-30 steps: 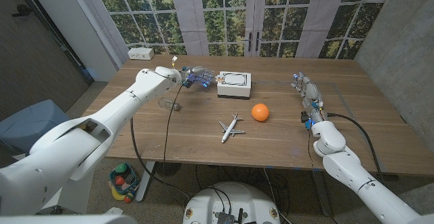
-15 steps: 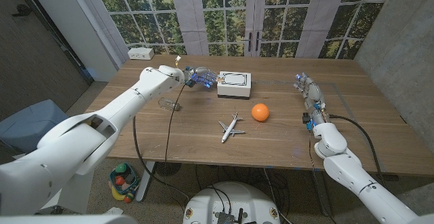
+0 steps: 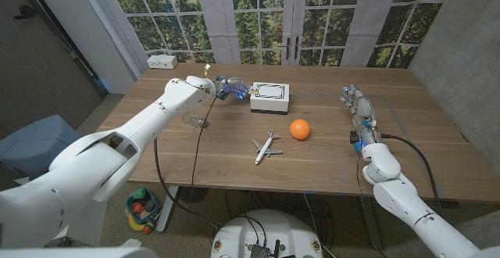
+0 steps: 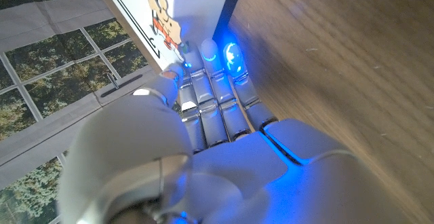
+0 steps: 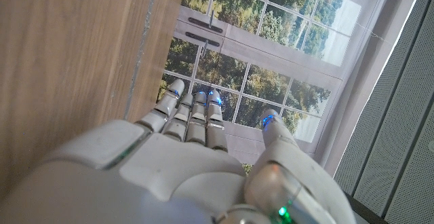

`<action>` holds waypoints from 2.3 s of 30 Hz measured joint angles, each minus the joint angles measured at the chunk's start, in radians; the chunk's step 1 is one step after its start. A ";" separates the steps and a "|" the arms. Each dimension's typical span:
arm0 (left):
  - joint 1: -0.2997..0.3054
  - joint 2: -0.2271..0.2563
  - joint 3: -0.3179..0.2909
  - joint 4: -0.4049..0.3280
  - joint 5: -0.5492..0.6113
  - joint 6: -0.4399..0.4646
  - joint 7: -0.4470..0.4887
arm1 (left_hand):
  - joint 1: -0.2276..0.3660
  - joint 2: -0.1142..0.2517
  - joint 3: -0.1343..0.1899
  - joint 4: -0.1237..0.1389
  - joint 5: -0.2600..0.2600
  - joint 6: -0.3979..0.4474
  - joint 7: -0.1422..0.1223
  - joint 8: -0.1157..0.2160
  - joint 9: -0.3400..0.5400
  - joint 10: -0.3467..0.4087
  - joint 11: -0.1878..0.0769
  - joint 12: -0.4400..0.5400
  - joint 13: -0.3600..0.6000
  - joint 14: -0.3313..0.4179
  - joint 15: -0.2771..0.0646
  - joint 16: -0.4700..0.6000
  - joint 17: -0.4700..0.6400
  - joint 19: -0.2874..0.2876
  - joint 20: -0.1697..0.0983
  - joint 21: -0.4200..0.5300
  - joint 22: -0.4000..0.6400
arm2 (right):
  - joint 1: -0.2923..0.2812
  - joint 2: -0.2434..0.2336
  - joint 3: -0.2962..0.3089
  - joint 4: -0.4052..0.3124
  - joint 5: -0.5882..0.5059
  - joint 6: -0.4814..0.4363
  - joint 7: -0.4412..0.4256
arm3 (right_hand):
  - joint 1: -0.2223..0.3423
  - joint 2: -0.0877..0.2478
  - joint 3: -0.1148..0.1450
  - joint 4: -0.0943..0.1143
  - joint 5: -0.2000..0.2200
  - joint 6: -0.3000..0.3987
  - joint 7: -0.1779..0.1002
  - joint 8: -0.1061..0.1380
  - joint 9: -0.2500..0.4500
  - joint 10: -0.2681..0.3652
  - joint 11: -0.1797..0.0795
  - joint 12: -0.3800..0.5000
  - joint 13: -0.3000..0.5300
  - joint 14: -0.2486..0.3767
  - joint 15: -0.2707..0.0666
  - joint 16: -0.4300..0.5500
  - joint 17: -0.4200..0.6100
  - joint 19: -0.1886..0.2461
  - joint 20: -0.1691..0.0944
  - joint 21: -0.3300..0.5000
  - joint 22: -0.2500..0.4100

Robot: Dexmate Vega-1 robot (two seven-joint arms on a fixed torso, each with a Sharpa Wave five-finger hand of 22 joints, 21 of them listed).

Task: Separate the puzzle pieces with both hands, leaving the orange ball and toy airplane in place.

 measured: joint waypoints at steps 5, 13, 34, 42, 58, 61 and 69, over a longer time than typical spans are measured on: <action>0.020 -0.013 -0.028 0.000 -0.026 -0.004 0.041 | 0.033 -0.008 0.015 -0.002 0.000 0.060 -0.023 0.016 0.013 0.049 -0.013 0.041 0.040 0.048 -0.010 0.024 0.005 0.014 -0.014 0.048 0.000 | -0.002 0.003 0.002 0.001 -0.002 0.005 -0.004 | 0.000 0.000 0.000 0.000 0.000 0.000 0.000 0.000 0.000 0.000 0.000 0.000 -0.002 0.000 0.000 0.000 0.000 0.000 0.000 -0.007 0.000; 0.043 -0.029 -0.062 -0.002 -0.065 -0.006 0.082 | 0.075 -0.016 0.015 -0.002 -0.001 0.099 -0.043 0.032 0.031 0.095 -0.012 0.090 0.095 0.081 -0.022 0.062 0.012 0.018 -0.018 0.101 0.000 | -0.005 0.008 0.005 0.005 -0.006 0.011 -0.010 | -0.005 0.005 -0.004 -0.004 0.000 0.004 0.004 0.000 0.000 0.000 0.000 0.000 -0.001 0.000 0.000 0.000 0.000 0.005 -0.006 -0.015 0.000; 0.157 -0.014 -0.190 -0.108 -0.259 0.006 0.143 | 0.112 -0.021 -0.009 0.006 0.004 0.122 -0.062 0.047 0.031 0.112 -0.012 0.139 0.180 0.073 -0.022 0.108 0.022 0.003 -0.021 0.147 -0.011 | -0.008 0.014 0.001 -0.003 -0.024 0.011 -0.025 | 0.003 0.013 0.005 -0.028 0.000 0.011 0.000 0.000 0.000 0.007 -0.007 0.000 -0.001 0.004 -0.004 0.000 -0.009 0.016 -0.002 -0.030 0.000; 0.209 0.001 -0.239 -0.154 -0.348 0.011 0.165 | 0.119 -0.022 -0.018 0.005 0.011 0.122 -0.062 0.049 0.031 0.112 -0.012 0.139 0.186 0.073 -0.022 0.116 0.024 0.003 -0.021 0.153 -0.012 | -0.008 0.015 -0.006 -0.020 -0.037 -0.005 -0.039 | 0.076 0.003 0.032 -0.071 0.014 0.017 -0.006 0.000 0.000 0.015 -0.015 0.000 -0.001 0.028 0.010 -0.007 -0.023 0.035 -0.005 -0.044 0.000; 0.289 0.029 -0.301 -0.209 -0.478 -0.053 0.116 | 0.125 -0.016 -0.037 0.008 0.011 0.122 -0.062 0.049 0.031 0.111 -0.012 0.139 0.183 0.060 -0.016 0.128 0.014 -0.007 -0.021 0.157 -0.017 | -0.049 0.003 -0.020 -0.162 -0.147 -0.158 -0.192 | 0.144 -0.009 0.039 -0.077 0.031 0.048 -0.043 0.016 0.005 0.075 -0.036 0.035 0.027 0.142 -0.009 0.055 0.008 0.086 0.072 -0.051 0.014; 0.299 0.034 -0.306 -0.217 -0.494 -0.069 0.105 | 0.126 -0.015 -0.038 0.009 0.011 0.122 -0.062 0.049 0.031 0.111 -0.012 0.139 0.181 0.060 -0.016 0.132 0.014 -0.013 -0.016 0.157 -0.017 | -0.057 -0.003 -0.025 -0.197 -0.175 -0.204 -0.226 | 0.151 -0.003 0.039 -0.077 0.031 0.062 -0.047 0.022 0.010 0.093 -0.047 0.045 0.036 0.155 -0.007 0.068 0.020 0.086 0.072 -0.051 0.014; 0.323 0.048 -0.313 -0.242 -0.524 -0.110 0.076 | 0.129 -0.012 -0.045 0.010 0.019 0.122 -0.062 0.049 0.031 0.111 -0.012 0.134 0.181 0.058 -0.018 0.136 0.009 -0.013 -0.016 0.157 -0.021 | -0.069 -0.019 -0.044 -0.287 -0.238 -0.321 -0.290 | 0.186 -0.023 0.039 -0.077 0.031 0.099 -0.053 0.038 0.010 0.123 -0.054 0.064 0.056 0.173 -0.009 0.093 0.044 0.097 0.075 -0.051 0.014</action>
